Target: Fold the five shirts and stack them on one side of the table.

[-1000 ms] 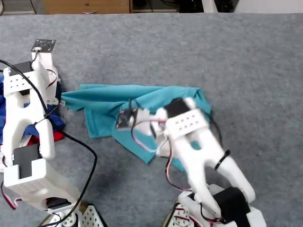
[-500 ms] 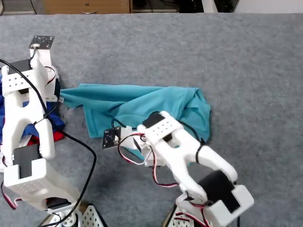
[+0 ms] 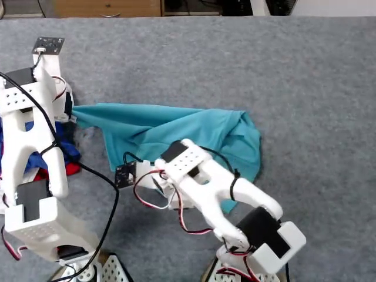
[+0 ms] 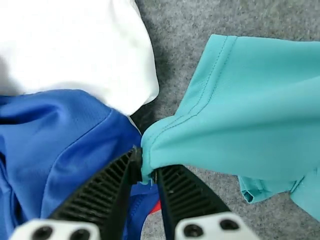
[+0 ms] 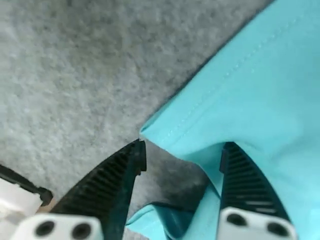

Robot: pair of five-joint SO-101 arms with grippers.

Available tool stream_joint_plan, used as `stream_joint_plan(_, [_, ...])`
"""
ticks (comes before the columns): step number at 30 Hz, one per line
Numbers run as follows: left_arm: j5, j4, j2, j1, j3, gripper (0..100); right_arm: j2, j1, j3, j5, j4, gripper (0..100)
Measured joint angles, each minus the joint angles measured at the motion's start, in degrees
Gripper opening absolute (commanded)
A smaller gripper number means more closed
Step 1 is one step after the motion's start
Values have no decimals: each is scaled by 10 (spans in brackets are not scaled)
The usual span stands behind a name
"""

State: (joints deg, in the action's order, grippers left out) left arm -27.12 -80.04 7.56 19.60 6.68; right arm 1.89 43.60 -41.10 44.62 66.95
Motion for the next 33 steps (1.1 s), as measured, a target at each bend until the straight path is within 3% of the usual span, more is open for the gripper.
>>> stream_joint_plan(5, [0,0,0,0,0,19,-1,1,0,-4,-21,224])
stream_joint_plan(11, [0,0,0,0,0,19,-1,1,0,-26,-64,0])
stream_joint_plan(20, [0,0,0,0,0,19,-1,-17,0,-32,-76,2])
stream_joint_plan(26, [0,-19,0,0,11,19,-1,-99,62,-32,4,2])
stream_joint_plan(33, [8,-117,0,-10,144,19,62,-215,206,-32,103,2])
